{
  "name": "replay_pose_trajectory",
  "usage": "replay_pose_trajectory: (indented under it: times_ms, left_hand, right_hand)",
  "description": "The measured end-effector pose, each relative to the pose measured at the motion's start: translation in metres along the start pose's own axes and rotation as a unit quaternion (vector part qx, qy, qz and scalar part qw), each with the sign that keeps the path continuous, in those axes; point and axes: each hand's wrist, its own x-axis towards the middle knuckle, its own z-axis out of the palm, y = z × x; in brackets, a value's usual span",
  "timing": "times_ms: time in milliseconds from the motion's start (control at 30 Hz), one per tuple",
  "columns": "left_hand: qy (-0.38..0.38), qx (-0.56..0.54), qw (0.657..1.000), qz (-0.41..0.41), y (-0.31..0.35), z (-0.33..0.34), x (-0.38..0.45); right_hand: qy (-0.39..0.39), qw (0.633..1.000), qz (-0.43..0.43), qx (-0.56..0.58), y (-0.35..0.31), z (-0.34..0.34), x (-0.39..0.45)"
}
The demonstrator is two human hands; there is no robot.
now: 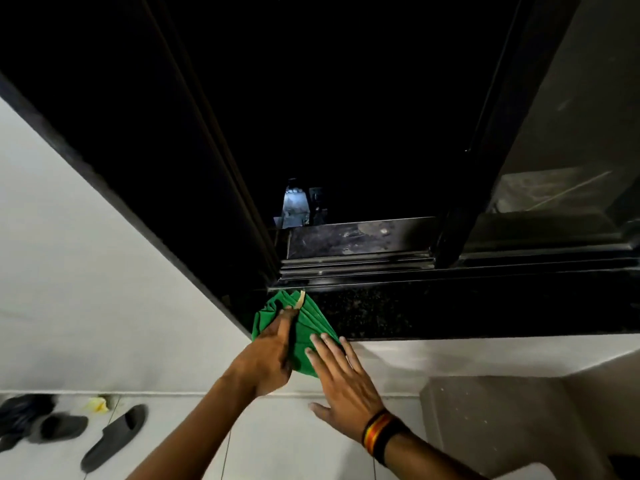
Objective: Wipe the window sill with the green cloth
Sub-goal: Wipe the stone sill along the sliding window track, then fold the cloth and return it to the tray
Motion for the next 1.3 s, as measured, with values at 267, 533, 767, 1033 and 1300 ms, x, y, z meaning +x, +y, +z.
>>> replay_pose_trajectory:
  times_ms: [267, 533, 767, 1033, 1300]
  left_hand:
    - [0.070, 0.382, 0.918, 0.080, -0.010, 0.010, 0.004]
    - [0.007, 0.045, 0.993, 0.112, 0.046, 0.043, -0.046]
    - [-0.171, -0.321, 0.932, -0.001, 0.145, 0.162, 0.006]
    - [-0.264, -0.310, 0.909, -0.093, 0.241, 0.320, 0.018]
    - [-0.323, -0.197, 0.924, -0.052, 0.266, 0.409, 0.032]
  right_hand:
    - [0.045, 0.999, 0.004, -0.016, 0.003, -0.020, 0.036]
    - [0.084, 0.943, 0.183, 0.266, 0.041, -0.051, -0.104]
    - [0.205, 0.616, 0.617, 0.444, 0.069, 0.009, -0.271]
    - [0.264, 0.349, 0.791, 0.428, 0.084, 0.098, -0.379]
    - [0.228, 0.205, 0.831, 0.465, 0.100, 0.186, -0.402]
